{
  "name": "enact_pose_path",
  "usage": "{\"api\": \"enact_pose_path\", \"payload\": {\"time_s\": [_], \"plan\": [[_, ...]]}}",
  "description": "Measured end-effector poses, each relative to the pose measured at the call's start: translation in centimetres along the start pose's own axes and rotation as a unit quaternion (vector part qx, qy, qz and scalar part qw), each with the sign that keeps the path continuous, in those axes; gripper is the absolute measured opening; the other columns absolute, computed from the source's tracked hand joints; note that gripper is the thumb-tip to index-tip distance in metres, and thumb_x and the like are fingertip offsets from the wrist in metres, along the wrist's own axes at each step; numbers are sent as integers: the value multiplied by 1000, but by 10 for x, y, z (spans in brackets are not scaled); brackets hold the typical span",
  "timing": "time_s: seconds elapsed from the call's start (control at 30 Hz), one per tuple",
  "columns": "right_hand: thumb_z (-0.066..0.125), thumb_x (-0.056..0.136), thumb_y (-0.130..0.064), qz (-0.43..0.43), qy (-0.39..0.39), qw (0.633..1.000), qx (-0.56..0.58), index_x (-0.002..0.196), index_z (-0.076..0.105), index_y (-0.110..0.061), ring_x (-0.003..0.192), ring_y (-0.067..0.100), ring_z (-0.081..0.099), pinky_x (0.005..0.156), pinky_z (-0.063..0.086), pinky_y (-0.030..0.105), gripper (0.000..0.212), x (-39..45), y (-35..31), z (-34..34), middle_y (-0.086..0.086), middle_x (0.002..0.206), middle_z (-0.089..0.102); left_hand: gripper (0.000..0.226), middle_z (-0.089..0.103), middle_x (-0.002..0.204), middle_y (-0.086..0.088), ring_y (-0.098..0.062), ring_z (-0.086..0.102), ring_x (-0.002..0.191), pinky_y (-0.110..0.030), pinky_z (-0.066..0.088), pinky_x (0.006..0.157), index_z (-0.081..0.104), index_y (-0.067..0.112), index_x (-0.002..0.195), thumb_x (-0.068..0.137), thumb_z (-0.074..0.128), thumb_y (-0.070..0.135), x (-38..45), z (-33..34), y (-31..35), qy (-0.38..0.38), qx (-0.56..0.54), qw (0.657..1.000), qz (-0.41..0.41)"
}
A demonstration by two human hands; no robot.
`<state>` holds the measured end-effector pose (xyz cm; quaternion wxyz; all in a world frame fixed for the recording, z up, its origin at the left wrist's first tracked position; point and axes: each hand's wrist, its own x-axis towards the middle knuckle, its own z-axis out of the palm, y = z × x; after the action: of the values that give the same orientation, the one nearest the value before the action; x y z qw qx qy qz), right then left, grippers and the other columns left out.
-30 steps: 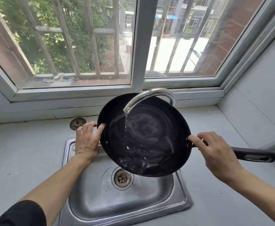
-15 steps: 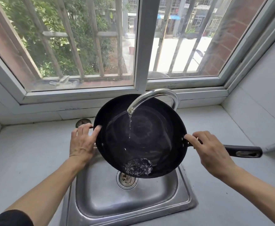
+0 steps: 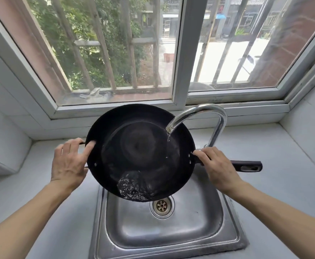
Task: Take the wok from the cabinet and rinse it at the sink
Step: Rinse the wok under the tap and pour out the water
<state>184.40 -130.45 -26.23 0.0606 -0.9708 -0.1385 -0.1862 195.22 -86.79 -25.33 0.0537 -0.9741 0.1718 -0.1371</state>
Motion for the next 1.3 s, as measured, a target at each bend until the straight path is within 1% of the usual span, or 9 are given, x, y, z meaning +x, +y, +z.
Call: {"api": "enact_pose_path", "payload": {"time_s": [0.1, 0.3, 0.47, 0.57, 0.87, 1.1, 1.2, 1.27, 1.3], "plan": [[64, 64, 17, -3, -1, 1000, 19, 124, 49, -14, 88, 31, 54, 77, 52, 42, 70, 11, -7, 10, 10, 102, 58, 103, 52, 118, -21, -43, 49, 108, -54, 37, 87, 55, 18, 132, 37, 94, 4, 0, -7, -15, 13, 11, 1000, -1], [60, 64, 22, -1, -1, 999, 46, 123, 45, -15, 85, 29, 51, 77, 50, 40, 71, 31, -13, 26, 10, 99, 57, 101, 50, 118, -20, -42, 48, 108, -54, 37, 87, 54, 18, 131, 39, 93, 4, -2, -17, -31, 20, 27, 999, 0], [57, 64, 20, 6, -1, 998, 64, 120, 45, -15, 82, 29, 50, 70, 49, 41, 67, 39, -16, 35, 9, 95, 55, 98, 48, 117, -20, -42, 47, 107, -53, 36, 87, 54, 17, 129, 40, 90, 1, -5, -23, -36, 30, 40, 999, -4], [55, 66, 19, 7, 3, 997, 76, 118, 45, -15, 82, 29, 50, 70, 47, 41, 63, 42, -19, 41, 10, 95, 55, 96, 48, 117, -19, -42, 47, 108, -53, 35, 88, 54, 17, 129, 42, 87, -4, -3, -26, -38, 52, 45, 998, -12], [58, 64, 21, 17, 20, 996, 82, 118, 43, -15, 84, 30, 51, 72, 48, 43, 67, 45, -12, 45, 11, 98, 56, 92, 49, 120, -21, -42, 47, 111, -53, 33, 91, 54, 16, 130, 46, 85, -6, 10, -29, -35, 80, 51, 995, -17], [66, 63, 19, 18, 36, 997, 65, 118, 43, -15, 83, 31, 52, 73, 47, 44, 68, 48, 1, 45, 12, 99, 58, 95, 48, 120, -20, -41, 45, 112, -52, 32, 90, 53, 17, 131, 45, 87, -5, 23, -27, -25, 86, 38, 995, -24], [52, 73, 15, 16, 52, 997, 62, 118, 44, -14, 83, 33, 53, 73, 48, 46, 54, 48, 4, 44, 14, 99, 59, 94, 47, 121, -21, -41, 44, 113, -52, 31, 91, 53, 17, 131, 45, 88, -4, 28, -28, -23, 83, 35, 996, -25], [38, 81, 5, 9, 61, 996, 59, 117, 44, -13, 83, 33, 53, 73, 47, 44, 42, 46, 4, 40, 14, 99, 58, 94, 47, 121, -21, -42, 44, 113, -53, 31, 92, 53, 16, 130, 45, 88, -3, 29, -29, -22, 83, 34, 996, -23], [35, 81, 2, 7, 62, 996, 59, 117, 44, -14, 83, 32, 52, 74, 47, 43, 41, 45, 4, 39, 13, 99, 58, 94, 47, 121, -21, -42, 44, 113, -53, 31, 92, 54, 16, 130, 45, 88, -4, 29, -29, -21, 81, 31, 996, -22]]}}
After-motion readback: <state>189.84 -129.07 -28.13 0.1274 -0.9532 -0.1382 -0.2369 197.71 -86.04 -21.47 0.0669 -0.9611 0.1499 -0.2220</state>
